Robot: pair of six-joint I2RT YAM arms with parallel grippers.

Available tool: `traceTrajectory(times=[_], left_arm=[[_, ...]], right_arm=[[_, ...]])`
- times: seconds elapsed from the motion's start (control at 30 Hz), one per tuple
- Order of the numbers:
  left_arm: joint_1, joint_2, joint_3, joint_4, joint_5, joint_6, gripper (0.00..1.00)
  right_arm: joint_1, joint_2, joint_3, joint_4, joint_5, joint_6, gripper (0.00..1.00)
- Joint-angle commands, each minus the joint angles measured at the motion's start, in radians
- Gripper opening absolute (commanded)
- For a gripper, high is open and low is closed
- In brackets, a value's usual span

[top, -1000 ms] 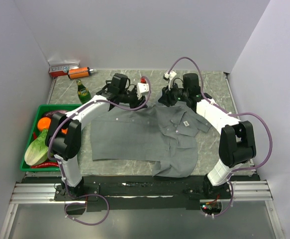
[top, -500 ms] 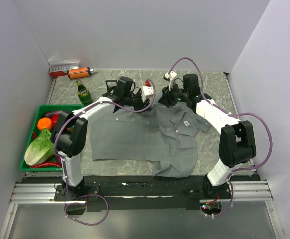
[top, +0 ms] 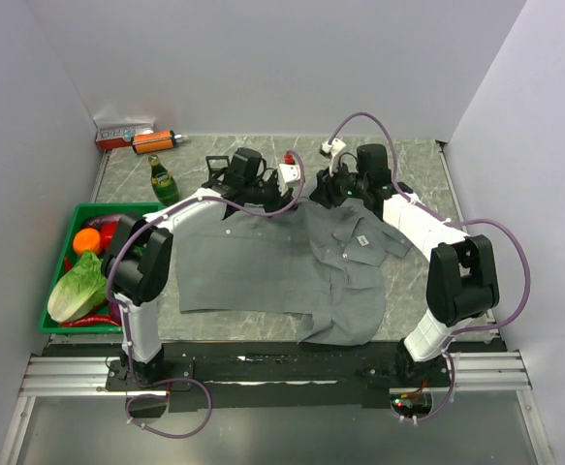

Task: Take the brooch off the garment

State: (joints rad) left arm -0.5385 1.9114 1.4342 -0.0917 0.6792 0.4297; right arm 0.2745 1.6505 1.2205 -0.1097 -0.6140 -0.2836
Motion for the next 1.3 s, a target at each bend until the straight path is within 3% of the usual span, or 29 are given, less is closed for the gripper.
traceTrajectory(times=[0.0, 0.17, 0.57, 0.8, 0.97, 1.07, 1.13, 1.27], left_arm=[[-0.009, -0.003, 0.046, 0.050, 0.037, -0.048, 0.01], [-0.015, -0.020, 0.014, 0.110, -0.018, -0.109, 0.01], [-0.038, -0.040, -0.051, 0.245, -0.211, -0.281, 0.01], [-0.044, -0.018, -0.047, 0.256, -0.214, -0.292, 0.01], [-0.044, -0.014, -0.049, 0.254, -0.159, -0.299, 0.01], [-0.043, -0.014, -0.043, 0.228, -0.135, -0.289, 0.01], [-0.038, -0.018, -0.041, 0.210, -0.093, -0.266, 0.01], [-0.011, -0.018, -0.038, 0.147, 0.026, -0.206, 0.01]], right_arm=[[-0.023, -0.040, 0.001, 0.010, 0.043, 0.027, 0.43], [-0.037, -0.011, -0.009, 0.012, 0.109, 0.047, 0.44], [0.008, 0.043, -0.032, -0.019, 0.008, 0.178, 0.44], [0.025, 0.048, -0.016, 0.030, -0.104, 0.319, 0.44], [0.037, 0.063, 0.008, 0.031, -0.130, 0.328, 0.44], [0.031, 0.060, 0.034, -0.048, -0.138, 0.259, 0.44], [0.002, 0.045, 0.091, -0.185, -0.165, 0.122, 0.44], [-0.054, -0.040, 0.073, -0.191, -0.254, -0.115, 0.50]])
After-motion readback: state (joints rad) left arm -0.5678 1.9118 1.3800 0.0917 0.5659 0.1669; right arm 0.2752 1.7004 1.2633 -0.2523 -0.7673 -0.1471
